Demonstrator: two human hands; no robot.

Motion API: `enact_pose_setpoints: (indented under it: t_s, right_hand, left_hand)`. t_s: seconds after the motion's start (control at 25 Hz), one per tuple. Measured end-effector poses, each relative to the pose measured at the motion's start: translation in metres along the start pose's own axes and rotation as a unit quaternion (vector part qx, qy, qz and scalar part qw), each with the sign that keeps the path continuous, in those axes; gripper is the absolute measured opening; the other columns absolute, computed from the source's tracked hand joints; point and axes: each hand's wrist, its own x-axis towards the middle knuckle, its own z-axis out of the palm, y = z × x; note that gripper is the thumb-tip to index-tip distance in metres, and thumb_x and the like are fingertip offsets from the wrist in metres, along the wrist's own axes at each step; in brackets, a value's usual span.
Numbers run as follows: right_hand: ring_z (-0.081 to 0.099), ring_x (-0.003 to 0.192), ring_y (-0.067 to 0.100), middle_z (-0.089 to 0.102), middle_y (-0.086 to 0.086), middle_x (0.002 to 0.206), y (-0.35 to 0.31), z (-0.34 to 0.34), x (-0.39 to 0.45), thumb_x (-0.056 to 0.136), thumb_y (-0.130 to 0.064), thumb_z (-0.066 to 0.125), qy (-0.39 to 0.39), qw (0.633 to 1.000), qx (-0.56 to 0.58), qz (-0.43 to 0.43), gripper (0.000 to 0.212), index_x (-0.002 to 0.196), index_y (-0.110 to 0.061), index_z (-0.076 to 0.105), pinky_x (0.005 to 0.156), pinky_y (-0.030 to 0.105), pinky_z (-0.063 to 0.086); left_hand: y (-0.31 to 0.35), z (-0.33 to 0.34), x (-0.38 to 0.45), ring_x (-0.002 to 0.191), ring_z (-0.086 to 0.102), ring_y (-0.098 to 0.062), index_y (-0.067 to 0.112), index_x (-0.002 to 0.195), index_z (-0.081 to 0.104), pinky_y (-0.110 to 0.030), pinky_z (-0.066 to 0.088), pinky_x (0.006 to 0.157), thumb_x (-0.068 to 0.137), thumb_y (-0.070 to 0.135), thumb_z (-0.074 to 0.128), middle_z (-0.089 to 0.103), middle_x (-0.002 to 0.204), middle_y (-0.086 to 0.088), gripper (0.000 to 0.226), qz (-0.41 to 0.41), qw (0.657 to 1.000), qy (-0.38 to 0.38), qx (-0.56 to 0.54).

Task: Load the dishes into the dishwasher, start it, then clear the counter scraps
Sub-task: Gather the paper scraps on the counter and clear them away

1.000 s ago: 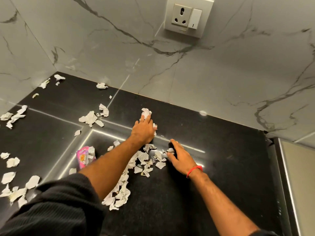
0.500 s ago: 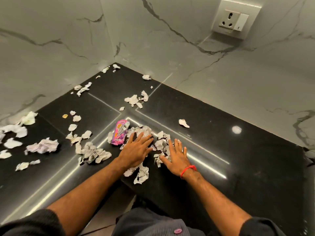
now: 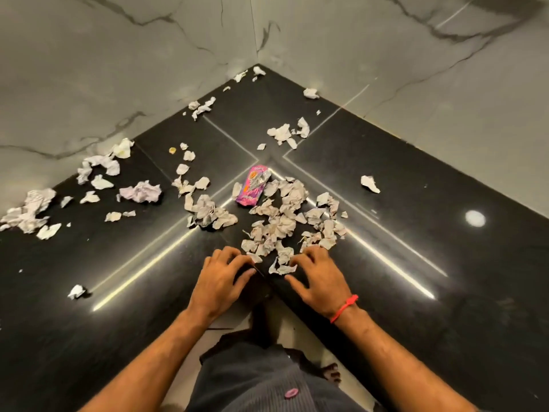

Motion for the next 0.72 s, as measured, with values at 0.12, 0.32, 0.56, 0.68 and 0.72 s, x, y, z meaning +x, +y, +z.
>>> enact_pose_setpoints:
  t_s: [0.12, 0.32, 0.56, 0.68, 0.72]
  right_hand:
    - [0.052, 0.098, 0.024, 0.052, 0.003, 0.113, -0.020, 0.025, 0.005, 0.089, -0.046, 0.055, -0.091, 0.993, -0.054, -0.058, 0.033, 0.113, -0.024, 0.058, 0.080, 0.040, 0.048]
    - [0.050, 0.103, 0.026, 0.052, 0.006, 0.121, -0.033, 0.041, 0.063, 0.096, -0.034, 0.051, -0.075, 0.995, -0.062, -0.019, 0.030, 0.121, -0.021, 0.059, 0.087, 0.043, 0.046]
    - [0.054, 0.111, 0.017, 0.058, -0.001, 0.117, -0.010, 0.020, 0.097, 0.092, -0.038, 0.061, 0.099, 0.990, 0.033, 0.095, 0.030, 0.116, -0.021, 0.065, 0.098, 0.040, 0.046]
    - [0.043, 0.130, 0.026, 0.044, 0.001, 0.140, 0.019, 0.007, 0.072, 0.083, -0.065, 0.056, 0.154, 0.957, -0.087, 0.229, 0.062, 0.135, -0.032, 0.051, 0.110, 0.040, 0.034]
    - [0.030, 0.141, 0.029, 0.030, 0.003, 0.153, 0.022, 0.008, 0.067, 0.079, -0.073, 0.053, 0.121, 0.948, -0.110, 0.273, 0.076, 0.145, -0.037, 0.039, 0.115, 0.044, 0.026]
  left_hand:
    - [-0.013, 0.010, 0.001, 0.098, 0.055, -0.020, 0.032, 0.123, 0.061, -0.038, 0.048, 0.078, 0.097, 0.050, 0.047, 0.057, 0.120, 0.005, 0.034, 0.047, 0.997, -0.052, 0.015]
    - [-0.044, 0.013, 0.063, 0.113, 0.050, -0.021, 0.030, 0.131, 0.057, -0.038, 0.042, 0.096, 0.102, 0.041, 0.050, 0.054, 0.128, 0.006, 0.032, 0.030, 0.997, -0.065, -0.003]
    - [-0.100, -0.006, 0.077, 0.125, 0.044, -0.026, 0.036, 0.133, 0.054, -0.044, 0.037, 0.102, 0.096, 0.049, 0.049, 0.046, 0.137, 0.005, 0.039, -0.010, 1.000, 0.020, -0.005]
    - [-0.120, -0.007, 0.066, 0.149, 0.020, -0.031, 0.036, 0.152, 0.033, -0.051, 0.027, 0.117, 0.090, 0.068, 0.049, 0.018, 0.161, -0.005, 0.071, -0.111, 0.993, 0.031, -0.011]
    - [-0.123, -0.004, 0.066, 0.155, 0.004, -0.031, 0.034, 0.157, 0.021, -0.053, 0.017, 0.122, 0.089, 0.073, 0.046, 0.003, 0.167, -0.007, 0.083, -0.135, 0.990, 0.011, -0.026]
